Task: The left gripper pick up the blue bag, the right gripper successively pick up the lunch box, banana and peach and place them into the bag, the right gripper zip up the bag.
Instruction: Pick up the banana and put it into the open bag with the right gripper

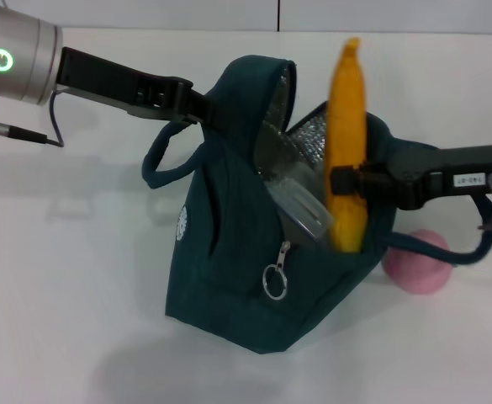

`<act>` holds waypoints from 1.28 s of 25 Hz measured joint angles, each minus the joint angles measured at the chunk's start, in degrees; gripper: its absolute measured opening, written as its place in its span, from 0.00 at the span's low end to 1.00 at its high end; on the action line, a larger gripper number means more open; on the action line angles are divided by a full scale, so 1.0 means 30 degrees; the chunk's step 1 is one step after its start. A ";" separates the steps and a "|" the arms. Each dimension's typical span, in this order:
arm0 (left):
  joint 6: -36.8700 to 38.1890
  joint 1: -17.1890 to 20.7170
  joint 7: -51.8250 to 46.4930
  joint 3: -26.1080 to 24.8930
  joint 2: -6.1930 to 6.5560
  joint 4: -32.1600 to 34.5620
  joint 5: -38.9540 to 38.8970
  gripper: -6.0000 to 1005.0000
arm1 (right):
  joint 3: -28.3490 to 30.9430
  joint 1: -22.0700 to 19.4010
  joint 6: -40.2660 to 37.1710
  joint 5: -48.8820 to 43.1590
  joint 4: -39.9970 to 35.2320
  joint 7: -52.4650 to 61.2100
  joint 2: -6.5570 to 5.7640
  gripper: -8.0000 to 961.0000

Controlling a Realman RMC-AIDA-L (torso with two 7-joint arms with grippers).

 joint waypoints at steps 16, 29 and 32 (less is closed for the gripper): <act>-0.0078 0.0033 0.0095 0.0003 -0.0017 -0.0009 -0.0104 0.09 | 0.2826 0.0666 -0.0923 0.0002 -0.0474 0.0343 -0.0499 0.10; -0.0043 0.0063 0.0244 0.0002 -0.0157 -0.0007 -0.0548 0.09 | 0.4278 0.0398 0.3577 -0.1986 -0.0274 -0.0917 -0.0977 0.10; -0.0029 0.0027 0.0272 0.0002 -0.0156 -0.0007 -0.0612 0.09 | 0.4322 0.1060 0.4049 -0.2215 0.0399 -0.1311 -0.0787 0.10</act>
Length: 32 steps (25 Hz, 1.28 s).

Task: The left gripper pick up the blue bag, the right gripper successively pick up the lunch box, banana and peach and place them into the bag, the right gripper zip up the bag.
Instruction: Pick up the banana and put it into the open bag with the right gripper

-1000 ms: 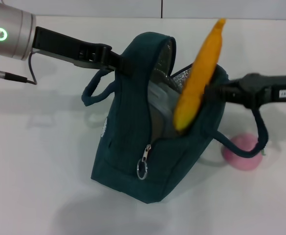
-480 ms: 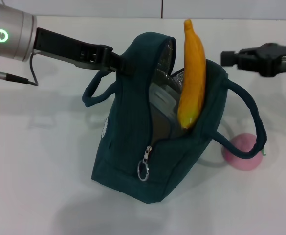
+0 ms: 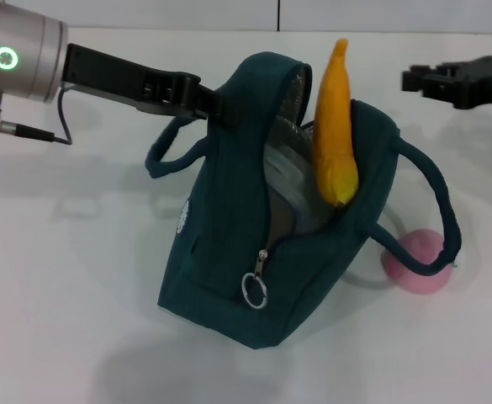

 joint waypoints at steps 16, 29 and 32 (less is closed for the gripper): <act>-0.0040 -0.0062 0.0481 -0.0001 0.0132 -0.0409 -0.0009 0.11 | -0.0151 0.3466 0.2144 0.0033 0.3837 -0.0140 0.0768 0.63; -0.0031 0.0041 0.0532 -0.0001 0.0090 -0.0413 -0.0175 0.12 | -0.1275 0.4367 0.4342 0.0009 0.5386 0.0013 0.0997 0.74; -0.0024 0.0028 0.0534 -0.0001 0.0077 -0.0412 -0.0189 0.12 | -0.1238 0.4666 0.4424 0.0027 0.5909 0.0022 0.1018 0.73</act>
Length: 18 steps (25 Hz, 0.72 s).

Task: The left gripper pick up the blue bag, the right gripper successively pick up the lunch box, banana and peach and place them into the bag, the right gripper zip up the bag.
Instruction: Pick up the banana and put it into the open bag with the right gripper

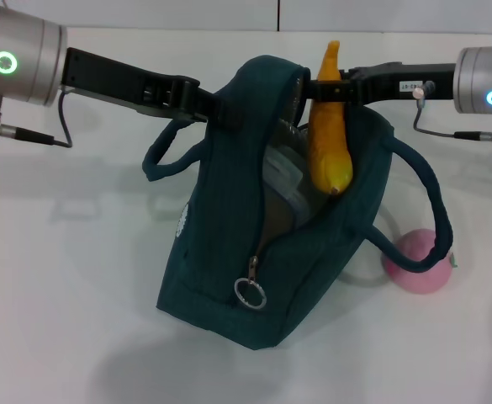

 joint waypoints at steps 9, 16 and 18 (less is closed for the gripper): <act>0.0037 0.0019 0.0023 0.0000 0.0001 0.0000 -0.0022 0.13 | -0.0022 -0.0208 -0.1112 -0.0025 -0.0076 0.1524 -0.0033 0.68; 0.0038 0.0045 0.0027 0.0002 0.0026 0.0003 -0.0025 0.13 | 0.0082 -0.1039 -0.1794 0.0014 -0.0646 0.2028 -0.0375 0.56; 0.0037 0.0044 0.0027 0.0001 0.0045 0.0003 -0.0026 0.13 | 0.0132 -0.1405 -0.2026 0.0092 -0.1165 0.2051 -0.0380 0.54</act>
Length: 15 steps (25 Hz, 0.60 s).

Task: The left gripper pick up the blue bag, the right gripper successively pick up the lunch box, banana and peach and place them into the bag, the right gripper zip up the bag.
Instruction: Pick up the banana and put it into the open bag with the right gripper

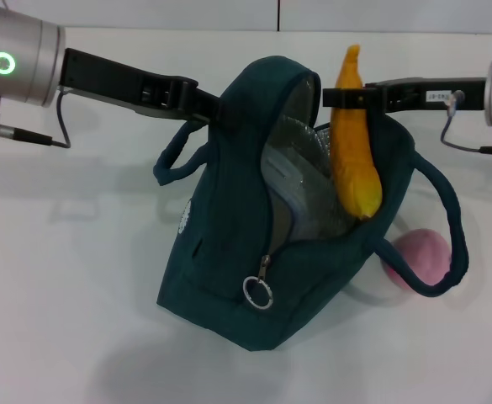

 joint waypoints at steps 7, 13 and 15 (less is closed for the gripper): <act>-0.0022 -0.0003 0.0001 0.0000 0.0010 0.0000 0.0000 0.14 | 0.0052 -0.1377 -0.0215 0.0827 -0.1993 0.0086 0.0293 0.53; -0.0047 0.0061 0.0000 -0.0155 -0.0050 -0.0015 0.0006 0.14 | 0.0001 -0.2571 -0.1229 0.4569 -0.2658 -0.2662 0.0426 0.52; -0.0053 0.0099 0.0000 -0.0224 -0.0057 -0.0022 0.0007 0.14 | -0.0094 -0.2803 -0.1989 0.5953 -0.2630 -0.4233 0.0446 0.51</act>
